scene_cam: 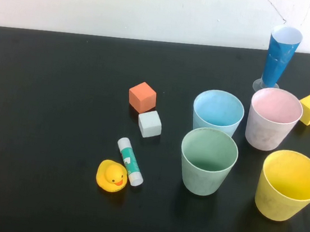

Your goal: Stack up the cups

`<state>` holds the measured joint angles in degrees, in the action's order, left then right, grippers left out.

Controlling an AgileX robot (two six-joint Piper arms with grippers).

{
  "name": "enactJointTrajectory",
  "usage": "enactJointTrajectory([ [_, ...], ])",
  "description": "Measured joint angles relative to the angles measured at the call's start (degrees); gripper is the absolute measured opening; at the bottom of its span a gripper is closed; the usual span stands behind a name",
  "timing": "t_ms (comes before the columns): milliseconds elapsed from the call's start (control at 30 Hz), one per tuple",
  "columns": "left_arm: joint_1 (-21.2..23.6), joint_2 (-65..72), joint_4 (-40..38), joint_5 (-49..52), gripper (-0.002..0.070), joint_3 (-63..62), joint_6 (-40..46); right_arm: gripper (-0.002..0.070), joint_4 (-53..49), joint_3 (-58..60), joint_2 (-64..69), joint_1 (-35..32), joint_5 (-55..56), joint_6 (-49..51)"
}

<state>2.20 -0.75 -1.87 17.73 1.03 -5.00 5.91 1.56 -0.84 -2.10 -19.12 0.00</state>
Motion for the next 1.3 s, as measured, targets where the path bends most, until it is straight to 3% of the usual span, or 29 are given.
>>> enactJointTrajectory([
  [933, 0.0, 0.0, 0.0, 0.0, 0.0001, 0.0, -0.1, -0.0003, 1.5, 0.0, 0.0, 0.0, 0.0, 0.4],
  [1100, 0.0, 0.0, 0.0, 0.0, 0.0001, 0.0, -0.1, -0.0003, 9.3, 0.0, 0.0, 0.0, -0.1, 3.0],
  [1300, 0.0, 0.0, 1.0, -1.0, 0.0, 0.0, -0.7, -0.0003, 28.6, 0.0, 0.0, 0.0, -0.1, 11.0],
])
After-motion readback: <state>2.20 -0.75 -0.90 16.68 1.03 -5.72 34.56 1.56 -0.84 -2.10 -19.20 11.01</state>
